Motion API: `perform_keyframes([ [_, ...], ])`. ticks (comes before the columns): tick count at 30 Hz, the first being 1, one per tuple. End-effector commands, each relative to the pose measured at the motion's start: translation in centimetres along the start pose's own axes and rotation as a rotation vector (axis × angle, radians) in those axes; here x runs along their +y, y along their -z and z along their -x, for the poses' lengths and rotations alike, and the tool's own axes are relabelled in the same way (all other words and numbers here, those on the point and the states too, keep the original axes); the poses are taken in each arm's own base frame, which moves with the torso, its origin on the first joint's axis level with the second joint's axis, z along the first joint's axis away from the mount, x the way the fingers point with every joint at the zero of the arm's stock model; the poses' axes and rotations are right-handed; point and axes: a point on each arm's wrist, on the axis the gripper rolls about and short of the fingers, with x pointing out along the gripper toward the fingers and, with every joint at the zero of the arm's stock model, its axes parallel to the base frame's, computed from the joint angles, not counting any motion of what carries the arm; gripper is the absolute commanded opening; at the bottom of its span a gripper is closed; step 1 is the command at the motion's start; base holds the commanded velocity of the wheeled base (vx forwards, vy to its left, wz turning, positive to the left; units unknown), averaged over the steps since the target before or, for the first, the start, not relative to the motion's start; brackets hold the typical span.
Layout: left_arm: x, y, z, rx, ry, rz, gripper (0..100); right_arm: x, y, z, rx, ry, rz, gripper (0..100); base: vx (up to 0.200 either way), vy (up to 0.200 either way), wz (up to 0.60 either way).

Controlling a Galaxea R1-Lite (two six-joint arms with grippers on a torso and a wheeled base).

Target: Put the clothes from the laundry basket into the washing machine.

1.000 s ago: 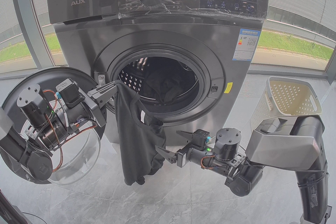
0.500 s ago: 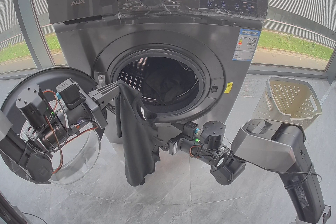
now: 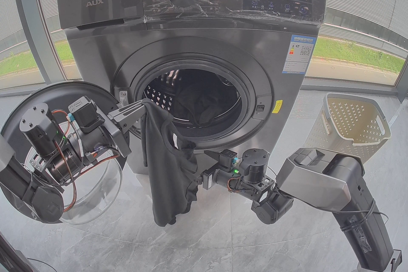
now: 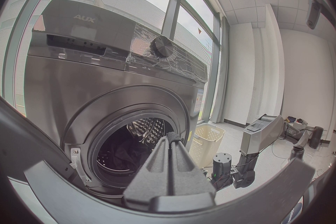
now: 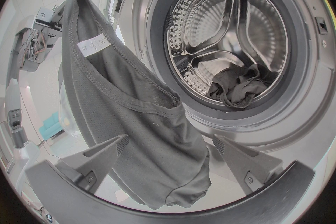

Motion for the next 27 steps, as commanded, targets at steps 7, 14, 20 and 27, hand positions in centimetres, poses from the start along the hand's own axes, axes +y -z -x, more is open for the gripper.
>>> perform_keyframes([
  [7, -0.2, 0.2, 0.0, 0.007, 0.008, 0.005, 0, -0.1, 0.9, -1.8, -0.028, -0.065, 0.010, 100, 0.000, 0.000, 0.00],
  [14, -0.2, 0.2, 0.0, 0.006, 0.008, 0.011, 0, -0.1, 0.6, -2.6, -0.066, -0.078, 0.020, 0, 0.000, 0.000, 0.00],
  [20, 0.0, 0.2, 0.1, 0.007, 0.002, 0.012, 0, -0.1, 0.1, -2.4, -0.080, -0.075, 0.026, 0, 0.000, 0.000, 0.00],
  [27, 0.3, 0.4, 0.2, 0.016, -0.012, 0.018, 0, -0.3, -2.6, -0.1, -0.101, -0.044, 0.046, 0, 0.000, 0.000, 0.00],
])
